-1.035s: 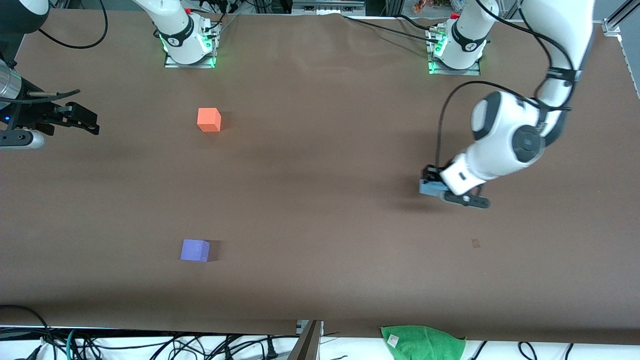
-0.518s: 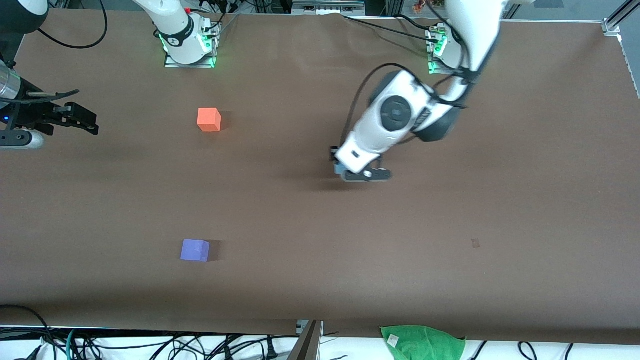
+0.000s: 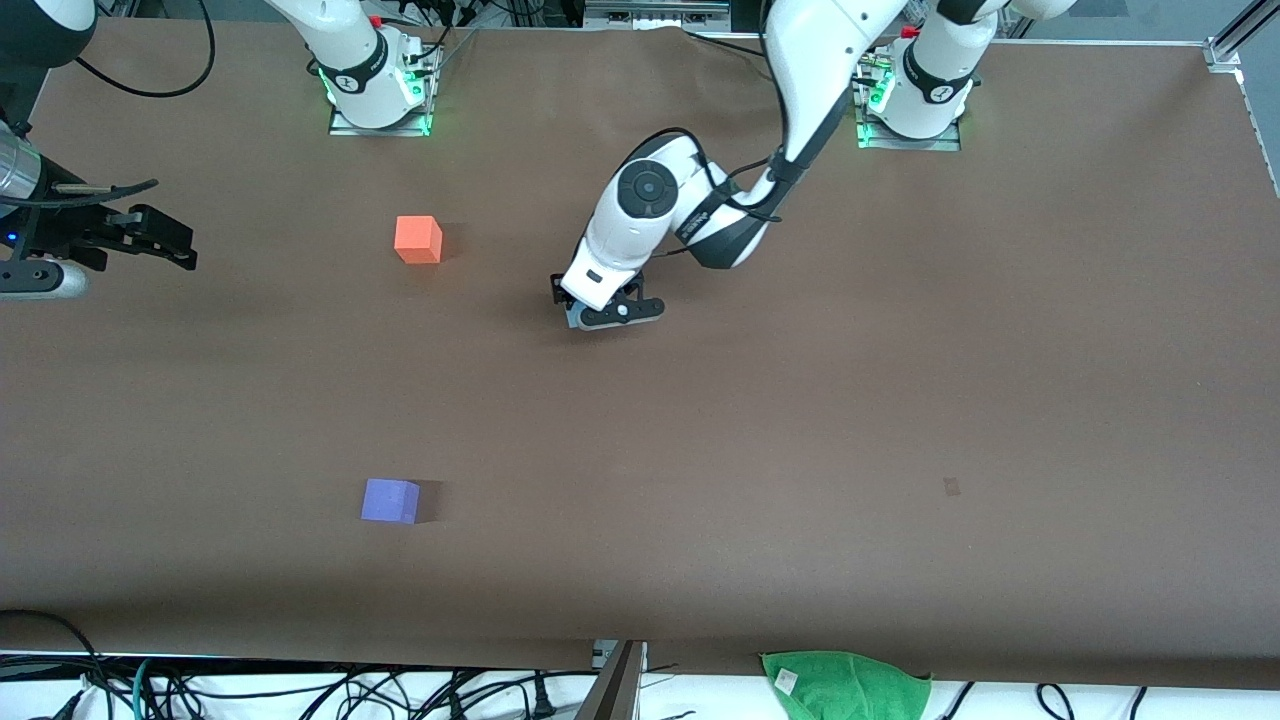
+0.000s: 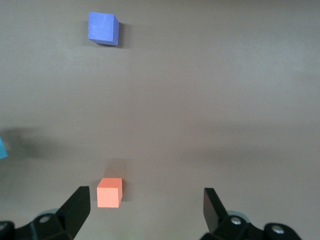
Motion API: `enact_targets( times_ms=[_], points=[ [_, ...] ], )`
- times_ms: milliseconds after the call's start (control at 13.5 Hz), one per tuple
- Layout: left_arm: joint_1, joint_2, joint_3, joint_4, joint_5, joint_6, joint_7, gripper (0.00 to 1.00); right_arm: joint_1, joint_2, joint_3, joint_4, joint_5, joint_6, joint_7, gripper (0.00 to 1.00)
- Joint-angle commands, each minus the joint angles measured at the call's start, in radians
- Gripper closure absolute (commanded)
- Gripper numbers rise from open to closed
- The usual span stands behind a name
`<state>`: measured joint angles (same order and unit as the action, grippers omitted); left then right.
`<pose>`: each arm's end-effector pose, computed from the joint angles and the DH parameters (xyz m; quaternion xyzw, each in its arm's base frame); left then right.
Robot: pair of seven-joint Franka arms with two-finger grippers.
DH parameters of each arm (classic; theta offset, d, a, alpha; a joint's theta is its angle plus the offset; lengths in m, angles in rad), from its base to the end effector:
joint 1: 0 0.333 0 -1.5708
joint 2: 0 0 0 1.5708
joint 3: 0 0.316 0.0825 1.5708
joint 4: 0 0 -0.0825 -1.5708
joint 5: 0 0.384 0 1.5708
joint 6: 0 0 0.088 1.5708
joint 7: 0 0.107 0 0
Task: Place blue block between orange and purple blocks
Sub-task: 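Lift the light-blue block and carry it toward the table middle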
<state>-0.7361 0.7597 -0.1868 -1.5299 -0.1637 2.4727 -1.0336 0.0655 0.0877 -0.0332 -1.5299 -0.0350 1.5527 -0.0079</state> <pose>0.4584 -0.5653 0.2325 0.9780 0.1442 -0.0449 0.1441 0.5780 0.0157 0.5926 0.9991 0.0204 -0.0322 0.0193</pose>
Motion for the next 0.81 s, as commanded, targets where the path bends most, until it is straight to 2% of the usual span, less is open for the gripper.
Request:
enact_targets(
  times_ms=[0, 74, 296, 444, 739],
  points=[
    [-0.031, 0.03, 0.042, 0.039, 0.05, -0.011, -0.025, 0.87, -0.01, 0.01, 0.004, 0.022, 0.01, -0.008, -0.011, 0.0],
    [-0.037, 0.03, 0.047, 0.037, 0.079, -0.011, -0.025, 0.65, -0.01, 0.01, 0.004, 0.022, 0.01, -0.008, -0.011, 0.0],
    [-0.037, 0.03, 0.049, 0.034, 0.093, -0.009, -0.025, 0.29, -0.01, 0.01, 0.004, 0.022, 0.01, -0.008, -0.011, 0.0],
    [-0.037, 0.03, 0.05, 0.034, 0.095, -0.009, -0.025, 0.0, -0.01, 0.01, 0.004, 0.022, 0.01, -0.008, -0.011, 0.0],
    [-0.034, 0.029, 0.05, 0.033, 0.095, -0.009, -0.025, 0.0, -0.01, 0.01, 0.004, 0.022, 0.014, -0.008, -0.011, 0.0]
  ],
)
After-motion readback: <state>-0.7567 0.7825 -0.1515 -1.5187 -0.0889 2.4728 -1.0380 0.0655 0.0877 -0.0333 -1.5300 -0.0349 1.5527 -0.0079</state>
